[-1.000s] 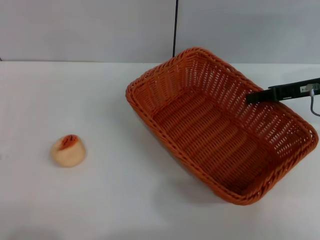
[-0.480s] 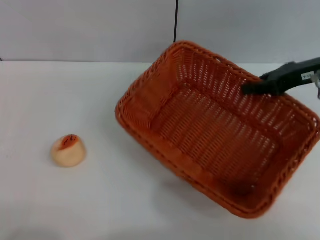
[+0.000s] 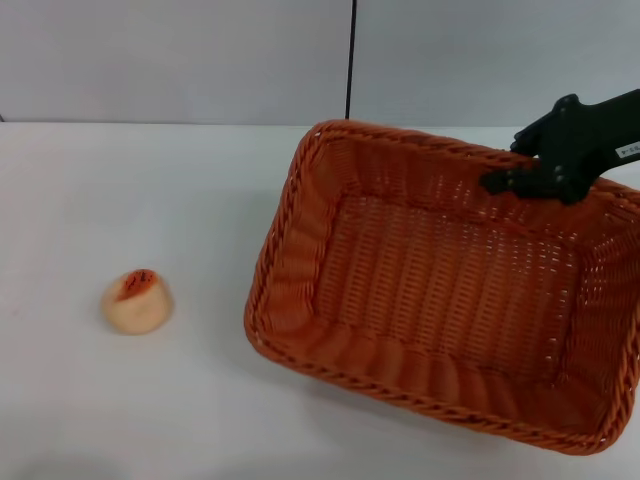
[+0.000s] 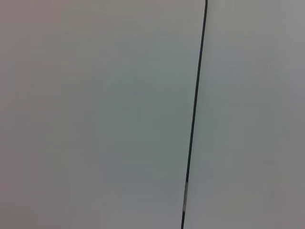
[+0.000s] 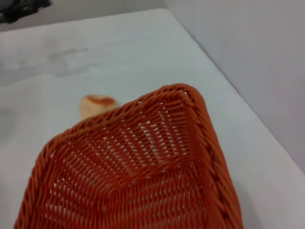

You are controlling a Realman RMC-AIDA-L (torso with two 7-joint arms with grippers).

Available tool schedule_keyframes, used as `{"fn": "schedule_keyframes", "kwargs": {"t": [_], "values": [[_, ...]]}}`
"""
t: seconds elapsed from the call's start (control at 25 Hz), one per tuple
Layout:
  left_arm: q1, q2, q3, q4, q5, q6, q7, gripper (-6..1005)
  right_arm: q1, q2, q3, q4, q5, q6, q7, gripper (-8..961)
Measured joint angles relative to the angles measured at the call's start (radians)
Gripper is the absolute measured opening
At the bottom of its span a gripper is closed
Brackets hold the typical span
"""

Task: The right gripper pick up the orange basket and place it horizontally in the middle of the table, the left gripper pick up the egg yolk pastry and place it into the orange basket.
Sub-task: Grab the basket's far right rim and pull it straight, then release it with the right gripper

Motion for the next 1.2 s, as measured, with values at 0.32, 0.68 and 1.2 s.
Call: {"fn": "schedule_keyframes", "kwargs": {"t": [0.32,0.68,1.2], "values": [[0.029,-0.003,0.015,-0.001,0.008,0.047,0.01,799,0.022,0.005,-0.004,0.069,0.014,-0.002,-0.251,168],[0.06,-0.004,0.041,-0.01,0.009,0.089,0.011,798,0.057,0.001,-0.003,0.135,-0.002,0.014,-0.397,167],[0.073,-0.006,0.077,-0.011,0.01,0.105,0.011,798,0.017,0.048,-0.054,0.098,-0.001,0.093,-0.415,175]]}}
